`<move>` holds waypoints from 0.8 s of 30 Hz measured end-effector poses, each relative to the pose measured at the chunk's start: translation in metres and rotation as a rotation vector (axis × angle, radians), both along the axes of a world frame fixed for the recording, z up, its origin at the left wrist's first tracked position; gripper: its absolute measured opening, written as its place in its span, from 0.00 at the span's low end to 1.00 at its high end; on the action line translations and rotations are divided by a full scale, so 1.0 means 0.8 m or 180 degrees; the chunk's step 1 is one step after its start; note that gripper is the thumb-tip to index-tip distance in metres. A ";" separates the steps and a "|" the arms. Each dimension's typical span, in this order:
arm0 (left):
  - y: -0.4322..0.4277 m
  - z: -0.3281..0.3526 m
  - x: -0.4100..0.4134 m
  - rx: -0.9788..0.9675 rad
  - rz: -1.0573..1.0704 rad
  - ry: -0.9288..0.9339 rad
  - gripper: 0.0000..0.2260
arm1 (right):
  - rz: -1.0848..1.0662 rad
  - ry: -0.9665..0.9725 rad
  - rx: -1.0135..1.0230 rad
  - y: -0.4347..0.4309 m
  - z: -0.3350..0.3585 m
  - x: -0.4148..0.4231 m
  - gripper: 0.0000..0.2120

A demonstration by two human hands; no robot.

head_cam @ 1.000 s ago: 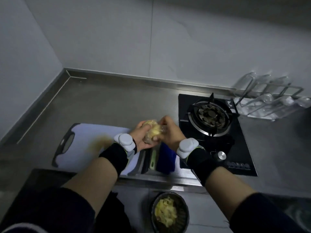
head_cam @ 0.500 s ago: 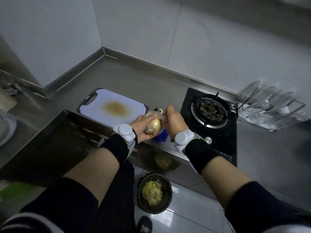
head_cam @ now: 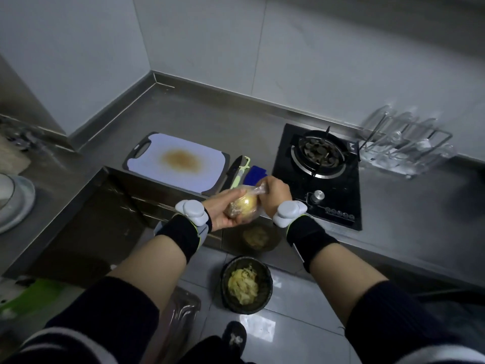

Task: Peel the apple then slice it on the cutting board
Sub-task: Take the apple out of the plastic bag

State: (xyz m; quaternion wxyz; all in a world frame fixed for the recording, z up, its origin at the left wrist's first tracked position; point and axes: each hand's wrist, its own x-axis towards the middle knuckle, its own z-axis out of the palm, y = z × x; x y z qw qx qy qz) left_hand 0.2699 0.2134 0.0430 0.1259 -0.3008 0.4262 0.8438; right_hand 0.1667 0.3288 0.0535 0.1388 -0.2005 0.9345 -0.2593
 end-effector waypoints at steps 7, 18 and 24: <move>0.008 0.009 0.025 0.0505 -0.0133 -0.0008 0.24 | 0.0036 -0.0521 -0.0331 0.031 0.028 0.024 0.09; 0.025 0.019 0.074 -0.0816 -0.0362 0.0216 0.27 | 0.0130 -0.0232 0.0299 0.031 0.042 0.097 0.06; 0.028 0.021 0.109 -0.0527 -0.0496 0.0161 0.19 | 0.0138 -0.0236 -0.0419 0.056 0.041 0.129 0.06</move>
